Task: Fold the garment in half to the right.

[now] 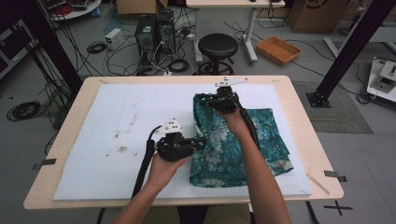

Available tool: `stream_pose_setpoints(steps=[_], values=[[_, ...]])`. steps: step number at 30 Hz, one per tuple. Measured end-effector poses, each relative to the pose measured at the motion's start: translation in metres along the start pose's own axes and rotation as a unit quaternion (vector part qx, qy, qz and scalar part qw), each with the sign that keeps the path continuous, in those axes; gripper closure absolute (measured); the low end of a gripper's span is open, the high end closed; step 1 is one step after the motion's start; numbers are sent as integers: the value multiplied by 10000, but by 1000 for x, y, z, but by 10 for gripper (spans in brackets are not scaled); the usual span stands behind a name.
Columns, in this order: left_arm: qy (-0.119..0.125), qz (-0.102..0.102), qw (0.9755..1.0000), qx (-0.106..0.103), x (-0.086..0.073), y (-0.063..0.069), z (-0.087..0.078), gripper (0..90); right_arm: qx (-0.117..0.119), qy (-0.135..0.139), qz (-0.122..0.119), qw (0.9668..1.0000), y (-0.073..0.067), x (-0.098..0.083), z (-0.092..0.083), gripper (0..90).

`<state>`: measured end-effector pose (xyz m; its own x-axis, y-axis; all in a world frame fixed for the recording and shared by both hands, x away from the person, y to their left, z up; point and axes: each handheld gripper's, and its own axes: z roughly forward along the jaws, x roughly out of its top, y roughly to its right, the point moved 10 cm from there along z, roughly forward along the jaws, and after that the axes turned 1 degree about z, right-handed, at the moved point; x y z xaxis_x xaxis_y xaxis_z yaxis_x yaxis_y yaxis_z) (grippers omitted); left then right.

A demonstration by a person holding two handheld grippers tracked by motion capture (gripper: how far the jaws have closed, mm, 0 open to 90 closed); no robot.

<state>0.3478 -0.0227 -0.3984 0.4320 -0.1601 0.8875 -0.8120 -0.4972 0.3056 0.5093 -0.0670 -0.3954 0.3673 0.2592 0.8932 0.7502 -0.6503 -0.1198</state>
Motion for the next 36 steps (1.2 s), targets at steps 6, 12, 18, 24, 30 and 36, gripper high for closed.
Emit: stream_pose_setpoints(steps=[6, 12, 18, 24, 30, 36], values=[[-146, 128, 9997, -162, 11, 18, 30, 873, -218, 64, 177, 9996, 25, -8, -31, 880], [-263, 199, 9989, -330, 18, 34, 52, 873, -366, 135, 234, 9990, 41, -13, -56, 880], [-401, 259, 9979, -446, 24, 46, 76, 873, -481, 211, 300, 9982, 55, -15, -77, 880], [-556, 299, 9966, -530, 25, 56, 99, 873, -564, 227, 373, 9975, 69, -24, -92, 880], [-665, 336, 9955, -594, 26, 65, 122, 873, -676, 220, 487, 9963, 84, -34, -107, 879], [-775, 348, 9944, -628, 25, 71, 143, 871, -779, 239, 539, 9952, 98, -40, -121, 879]])
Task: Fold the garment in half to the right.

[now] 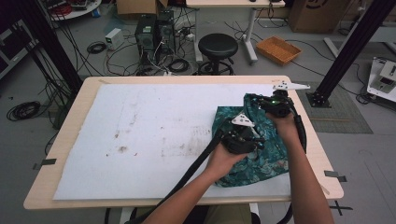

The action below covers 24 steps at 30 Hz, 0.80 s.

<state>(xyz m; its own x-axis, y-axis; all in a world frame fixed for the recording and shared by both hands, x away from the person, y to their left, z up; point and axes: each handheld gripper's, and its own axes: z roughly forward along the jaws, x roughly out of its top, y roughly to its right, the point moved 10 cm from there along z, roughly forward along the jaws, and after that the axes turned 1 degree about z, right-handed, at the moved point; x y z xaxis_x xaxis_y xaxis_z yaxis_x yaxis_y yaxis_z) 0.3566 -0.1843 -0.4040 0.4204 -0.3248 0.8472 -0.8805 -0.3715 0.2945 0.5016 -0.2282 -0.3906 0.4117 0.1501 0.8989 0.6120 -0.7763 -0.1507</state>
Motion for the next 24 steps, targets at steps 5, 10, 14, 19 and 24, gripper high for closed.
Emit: stream_pose_setpoints(steps=[5, 10, 14, 19, 24], values=[[-44, 9, 10000, -17, 1, 0, 17, 871, -87, 34, 74, 9999, 14, -5, -8, 879], [-137, 50, 9999, -21, 1, 0, 35, 870, -194, 9, 166, 9997, 29, -10, -14, 879], [-198, 91, 9998, 25, 2, 1, 49, 870, -269, -10, 203, 9994, 39, -15, -18, 878], [-306, 135, 9994, 100, -1, 2, 66, 870, -377, -70, 280, 9989, 51, -24, -22, 878], [-414, 202, 9987, 204, -6, -2, 81, 870, -454, -93, 298, 9985, 58, -32, -24, 877]])
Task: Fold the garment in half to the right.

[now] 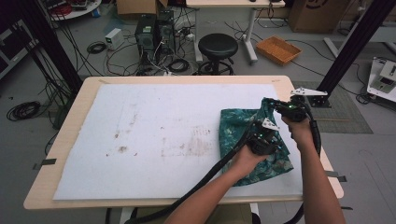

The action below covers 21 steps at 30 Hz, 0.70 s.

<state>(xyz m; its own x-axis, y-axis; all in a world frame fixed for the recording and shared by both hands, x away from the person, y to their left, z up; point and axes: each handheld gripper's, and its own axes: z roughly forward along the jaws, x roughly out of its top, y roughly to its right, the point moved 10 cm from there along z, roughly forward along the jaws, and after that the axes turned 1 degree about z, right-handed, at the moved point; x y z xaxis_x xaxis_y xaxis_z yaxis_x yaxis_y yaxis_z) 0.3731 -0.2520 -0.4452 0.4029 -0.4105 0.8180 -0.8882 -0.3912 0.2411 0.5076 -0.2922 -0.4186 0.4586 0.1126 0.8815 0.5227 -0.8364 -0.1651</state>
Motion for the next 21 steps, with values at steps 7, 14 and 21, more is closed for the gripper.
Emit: stream_pose_setpoints(steps=[7, 14, 21], values=[[-163, 47, 9998, 118, -6, -2, 21, 867, -111, -22, 52, 9999, 8, -6, -2, 876], [172, 269, 9994, 113, -2, -4, 18, 542, -186, -74, 78, 9998, 12, -13, -2, 875], [814, 179, 9960, 315, -2, -22, -28, 414, -219, -79, 102, 9997, 14, -16, -3, 871]])
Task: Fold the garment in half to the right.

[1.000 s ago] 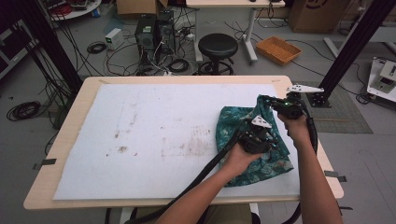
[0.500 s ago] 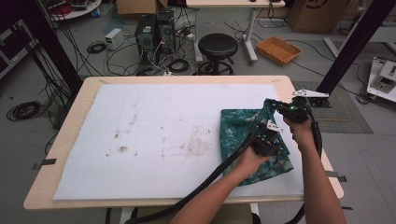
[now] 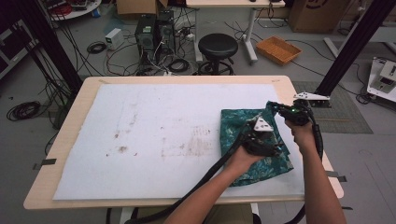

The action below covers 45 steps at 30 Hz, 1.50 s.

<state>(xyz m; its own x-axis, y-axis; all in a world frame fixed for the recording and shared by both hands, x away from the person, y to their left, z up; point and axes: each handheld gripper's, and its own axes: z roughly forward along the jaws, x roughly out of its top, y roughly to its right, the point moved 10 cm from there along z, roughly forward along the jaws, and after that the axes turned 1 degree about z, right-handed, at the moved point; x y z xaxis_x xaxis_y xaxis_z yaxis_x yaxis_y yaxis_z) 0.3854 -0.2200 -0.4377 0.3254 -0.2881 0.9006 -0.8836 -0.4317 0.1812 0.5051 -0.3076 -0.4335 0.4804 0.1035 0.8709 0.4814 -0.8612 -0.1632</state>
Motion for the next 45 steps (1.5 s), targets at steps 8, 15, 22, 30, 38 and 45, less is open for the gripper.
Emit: stream_pose_setpoints(steps=[8, 15, 22, 30, 38, 45], values=[[500, -172, 9969, 589, -19, -50, -78, 390, -431, -115, -97, 9990, 7, -2, 3, 783], [751, -260, 9914, 1037, -30, -85, -125, 349, -652, -97, -6, 9978, 15, 0, -7, 621], [913, -396, 9833, 1525, -42, -120, -167, 276, -621, -246, -279, 9974, 2, -9, -19, 510], [924, -472, 9759, 1919, -64, -147, -210, 276, -630, -902, -633, 9919, -21, -58, -34, 673], [858, -535, 9719, 2125, -87, -161, -233, 276, -946, -1083, -477, 9885, -24, -89, -48, 706], [821, -619, 9695, 2225, -108, -168, -255, 276, -739, -1494, -116, 9859, -23, -107, -42, 894]])
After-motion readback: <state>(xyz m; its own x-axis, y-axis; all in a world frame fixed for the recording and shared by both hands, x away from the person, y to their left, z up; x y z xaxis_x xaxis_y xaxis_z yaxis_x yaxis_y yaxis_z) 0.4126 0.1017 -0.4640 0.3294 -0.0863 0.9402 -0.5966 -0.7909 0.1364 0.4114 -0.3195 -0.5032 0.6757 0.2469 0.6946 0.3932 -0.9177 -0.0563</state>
